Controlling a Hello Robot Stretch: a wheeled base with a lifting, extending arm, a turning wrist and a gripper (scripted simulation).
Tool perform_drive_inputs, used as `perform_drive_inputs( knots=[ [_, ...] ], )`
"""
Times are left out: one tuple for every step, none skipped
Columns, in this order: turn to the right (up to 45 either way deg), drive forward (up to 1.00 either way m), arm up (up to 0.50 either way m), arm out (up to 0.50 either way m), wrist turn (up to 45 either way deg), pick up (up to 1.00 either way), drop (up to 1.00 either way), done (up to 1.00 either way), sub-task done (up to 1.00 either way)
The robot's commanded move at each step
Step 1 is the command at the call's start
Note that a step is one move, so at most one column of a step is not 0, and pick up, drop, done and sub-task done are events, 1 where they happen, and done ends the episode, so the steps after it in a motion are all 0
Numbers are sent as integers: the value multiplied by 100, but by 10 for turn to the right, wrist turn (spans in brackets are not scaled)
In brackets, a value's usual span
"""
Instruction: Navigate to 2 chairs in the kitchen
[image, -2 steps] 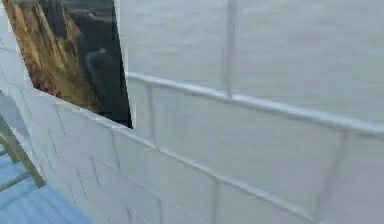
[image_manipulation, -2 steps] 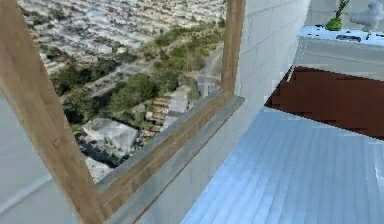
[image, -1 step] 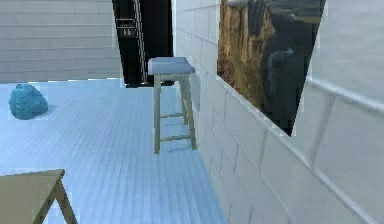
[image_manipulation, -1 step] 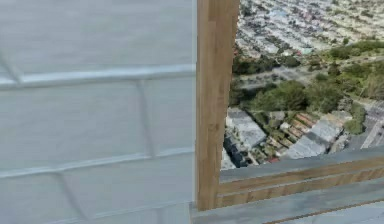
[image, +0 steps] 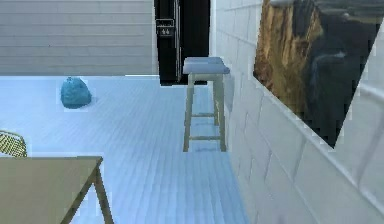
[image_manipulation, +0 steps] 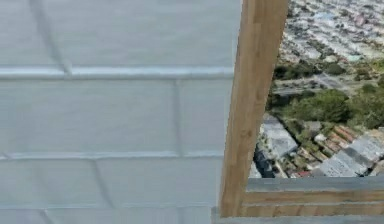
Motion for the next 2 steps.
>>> perform_drive_inputs(
  knots=[
    [0,100,0,0,0,0,0,0,0],
    [0,20,0,0,0,0,0,0,0]
  ],
)
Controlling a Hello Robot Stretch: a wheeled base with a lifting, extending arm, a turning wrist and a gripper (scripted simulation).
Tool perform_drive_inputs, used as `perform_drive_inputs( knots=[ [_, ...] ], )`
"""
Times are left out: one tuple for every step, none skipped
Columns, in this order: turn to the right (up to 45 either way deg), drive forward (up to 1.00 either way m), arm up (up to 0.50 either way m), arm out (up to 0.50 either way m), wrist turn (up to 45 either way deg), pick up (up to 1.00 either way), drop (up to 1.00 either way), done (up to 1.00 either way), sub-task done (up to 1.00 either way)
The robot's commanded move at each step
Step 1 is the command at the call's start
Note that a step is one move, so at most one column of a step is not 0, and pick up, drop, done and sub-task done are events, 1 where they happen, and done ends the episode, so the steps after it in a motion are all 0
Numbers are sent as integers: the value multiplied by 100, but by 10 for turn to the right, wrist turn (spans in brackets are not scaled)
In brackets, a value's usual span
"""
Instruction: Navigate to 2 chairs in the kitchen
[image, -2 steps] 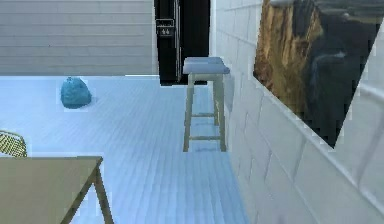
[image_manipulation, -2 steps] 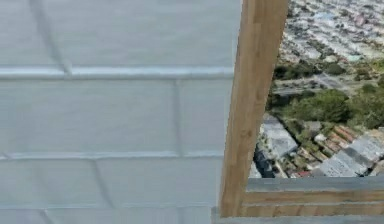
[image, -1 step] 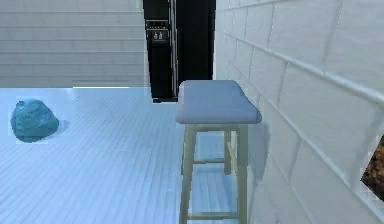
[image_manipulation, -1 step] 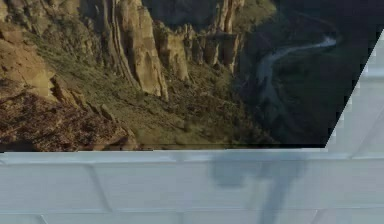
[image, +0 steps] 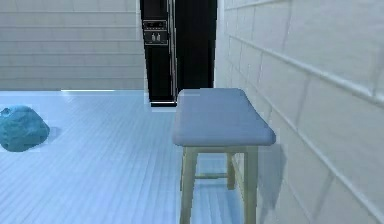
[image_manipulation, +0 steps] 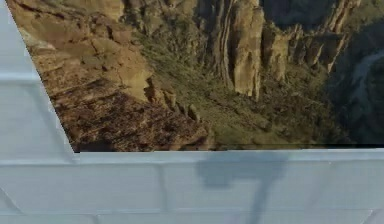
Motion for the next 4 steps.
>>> perform_drive_inputs(
  knots=[
    [-450,0,0,0,0,0,0,0,0],
    [-210,0,0,0,0,0,0,0,0],
    [0,50,0,0,0,0,0,0,0],
    [0,90,0,0,0,0,0,0,0]
  ],
)
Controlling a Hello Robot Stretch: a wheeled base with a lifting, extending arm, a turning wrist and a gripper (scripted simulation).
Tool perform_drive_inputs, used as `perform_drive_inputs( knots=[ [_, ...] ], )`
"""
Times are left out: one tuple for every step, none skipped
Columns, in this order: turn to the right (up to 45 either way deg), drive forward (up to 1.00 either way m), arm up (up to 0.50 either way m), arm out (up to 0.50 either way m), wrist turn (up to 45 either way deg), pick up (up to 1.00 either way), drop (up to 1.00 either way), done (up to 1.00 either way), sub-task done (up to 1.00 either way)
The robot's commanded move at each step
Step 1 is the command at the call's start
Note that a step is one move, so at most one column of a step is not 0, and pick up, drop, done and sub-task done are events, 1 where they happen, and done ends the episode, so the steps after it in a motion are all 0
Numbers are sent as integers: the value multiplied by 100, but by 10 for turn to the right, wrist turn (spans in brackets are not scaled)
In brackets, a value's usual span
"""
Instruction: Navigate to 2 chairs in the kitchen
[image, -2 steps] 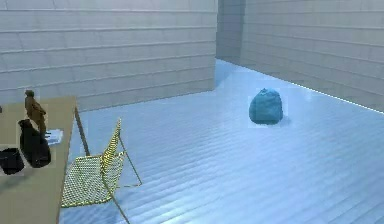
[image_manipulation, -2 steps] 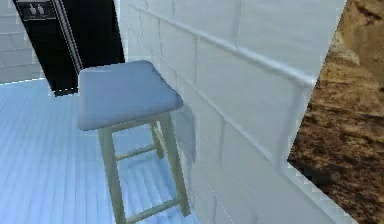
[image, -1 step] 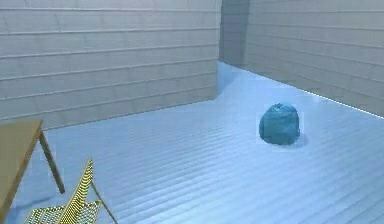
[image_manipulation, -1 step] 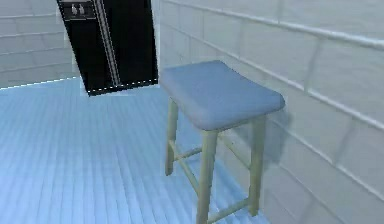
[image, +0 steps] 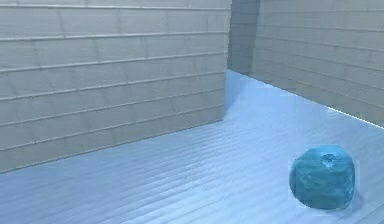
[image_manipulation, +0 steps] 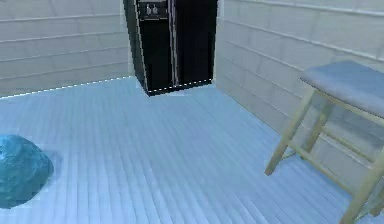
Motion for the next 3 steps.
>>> perform_drive_inputs(
  knots=[
    [-240,0,0,0,0,0,0,0,0],
    [0,55,0,0,0,0,0,0,0],
    [-270,0,0,0,0,0,0,0,0]
  ],
)
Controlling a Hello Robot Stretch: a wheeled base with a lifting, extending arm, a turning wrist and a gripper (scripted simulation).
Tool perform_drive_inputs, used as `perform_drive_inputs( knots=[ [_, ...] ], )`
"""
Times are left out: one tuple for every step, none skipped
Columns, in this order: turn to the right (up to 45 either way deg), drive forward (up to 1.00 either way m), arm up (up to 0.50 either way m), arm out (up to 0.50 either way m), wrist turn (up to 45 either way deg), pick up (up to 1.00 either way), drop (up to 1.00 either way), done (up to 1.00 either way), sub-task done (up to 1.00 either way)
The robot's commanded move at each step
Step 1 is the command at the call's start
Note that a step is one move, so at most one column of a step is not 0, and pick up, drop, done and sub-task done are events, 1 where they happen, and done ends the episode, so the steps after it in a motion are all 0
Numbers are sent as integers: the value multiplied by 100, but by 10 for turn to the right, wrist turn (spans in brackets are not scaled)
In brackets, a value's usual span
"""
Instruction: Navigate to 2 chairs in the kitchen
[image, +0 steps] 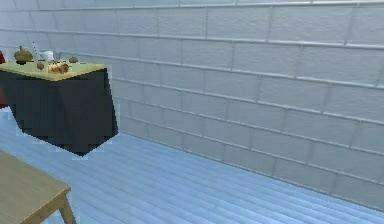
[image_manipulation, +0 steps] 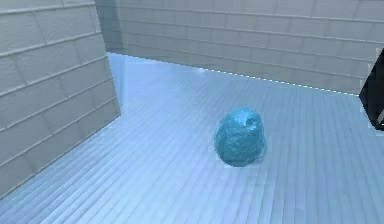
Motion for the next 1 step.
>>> perform_drive_inputs(
  knots=[
    [-30,0,0,0,0,0,0,0,0]
  ],
)
